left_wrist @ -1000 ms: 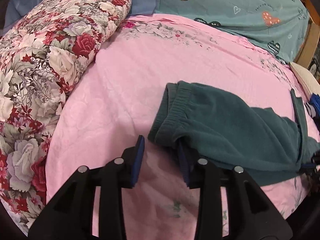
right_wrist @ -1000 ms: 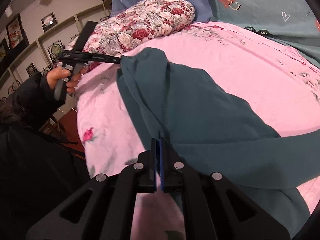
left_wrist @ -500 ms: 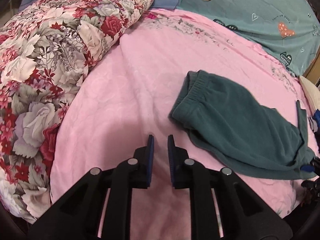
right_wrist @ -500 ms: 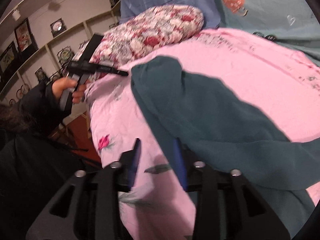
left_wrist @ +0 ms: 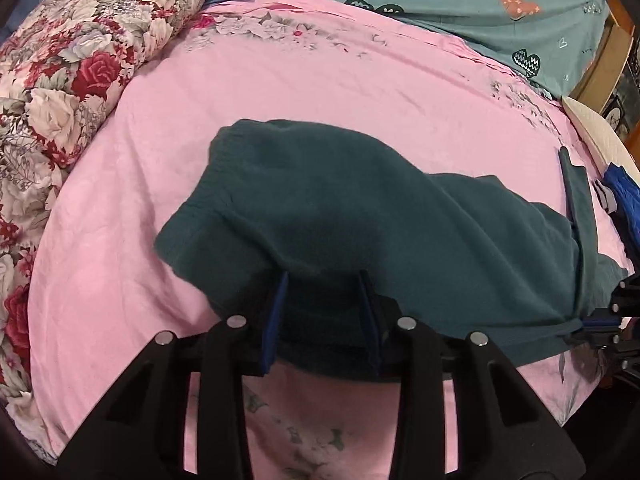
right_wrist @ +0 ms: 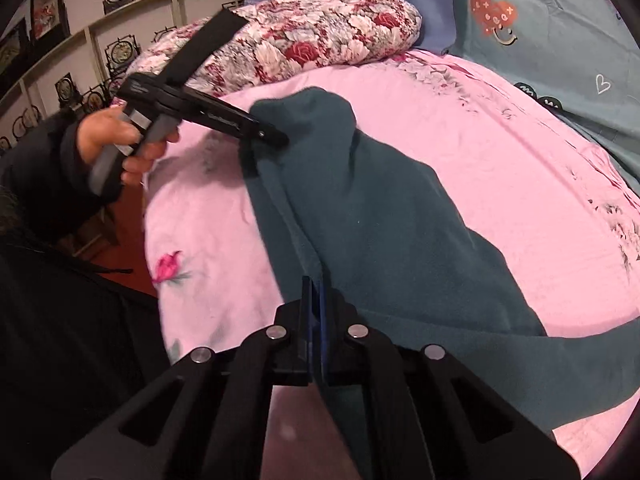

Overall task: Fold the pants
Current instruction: 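Grasp the waistband with the left tool while the right tool folds the leg over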

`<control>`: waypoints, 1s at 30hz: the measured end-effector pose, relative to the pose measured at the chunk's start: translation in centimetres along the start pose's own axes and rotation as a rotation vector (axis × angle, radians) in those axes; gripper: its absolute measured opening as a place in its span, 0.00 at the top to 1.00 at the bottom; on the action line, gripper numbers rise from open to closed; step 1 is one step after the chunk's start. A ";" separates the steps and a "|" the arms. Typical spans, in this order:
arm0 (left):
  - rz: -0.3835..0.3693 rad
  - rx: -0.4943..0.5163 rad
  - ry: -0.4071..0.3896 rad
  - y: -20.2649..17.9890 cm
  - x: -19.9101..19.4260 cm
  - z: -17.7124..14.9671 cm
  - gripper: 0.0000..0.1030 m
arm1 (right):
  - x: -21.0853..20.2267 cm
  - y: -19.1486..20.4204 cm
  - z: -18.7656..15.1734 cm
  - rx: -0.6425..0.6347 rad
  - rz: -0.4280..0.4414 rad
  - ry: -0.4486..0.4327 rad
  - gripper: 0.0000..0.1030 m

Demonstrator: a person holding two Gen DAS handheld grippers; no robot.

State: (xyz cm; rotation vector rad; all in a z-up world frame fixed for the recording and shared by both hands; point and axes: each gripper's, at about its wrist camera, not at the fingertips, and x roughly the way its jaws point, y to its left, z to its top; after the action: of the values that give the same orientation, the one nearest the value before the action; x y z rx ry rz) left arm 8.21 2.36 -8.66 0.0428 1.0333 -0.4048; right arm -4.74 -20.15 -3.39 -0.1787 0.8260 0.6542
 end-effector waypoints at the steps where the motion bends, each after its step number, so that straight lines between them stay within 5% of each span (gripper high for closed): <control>1: 0.000 -0.002 0.001 0.1 -0.2 0.0 0.66 | -0.4 0.2 0.0 -0.002 0.007 -0.004 0.97; 7: 0.017 0.006 0.003 0.0 -0.5 -0.5 0.67 | 1.2 0.5 -1.2 0.004 0.002 0.080 0.94; 9: 0.006 0.016 -0.005 -0.7 -1.1 -0.5 0.68 | 0.4 0.0 -0.6 0.036 -0.014 0.072 0.72; 12: -0.025 0.113 -0.052 -4.2 -3.1 -0.4 0.65 | -3.5 -1.8 -0.5 0.096 -0.035 -0.006 0.71; 16: -0.136 0.270 -0.103 -10.7 -4.2 -0.5 0.53 | -9.3 -9.7 -1.2 0.335 -0.271 -0.047 0.61; 18: -0.198 0.307 -0.085 -13.1 -2.9 -0.9 0.53 | -11.6 -15.8 -2.4 0.514 -0.448 -0.032 0.43; 20: -0.214 0.314 -0.056 -14.5 -1.1 -1.2 0.54 | -12.6 -21.7 -3.7 0.679 -0.556 0.019 0.42; 22: -0.254 0.306 -0.013 -15.6 0.8 -1.7 0.55 | -12.1 -25.9 -4.7 0.781 -0.551 0.052 0.43; 28: -0.212 0.331 -0.034 -16.6 1.6 -3.0 0.55 | -7.7 -33.3 -4.9 0.902 -0.668 0.151 0.43; 29: -0.215 0.326 -0.033 -16.5 1.6 -2.9 0.55 | -6.8 -34.4 -5.1 0.914 -0.696 0.190 0.47; 30: -0.218 0.323 -0.033 -16.4 1.6 -3.0 0.55 | -5.9 -35.3 -5.5 0.929 -0.701 0.228 0.68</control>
State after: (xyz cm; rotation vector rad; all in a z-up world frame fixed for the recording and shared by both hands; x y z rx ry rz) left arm 0.76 -12.62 -9.01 0.2132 0.9342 -0.7669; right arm 10.22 -53.01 -6.30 0.3050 1.1264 -0.4424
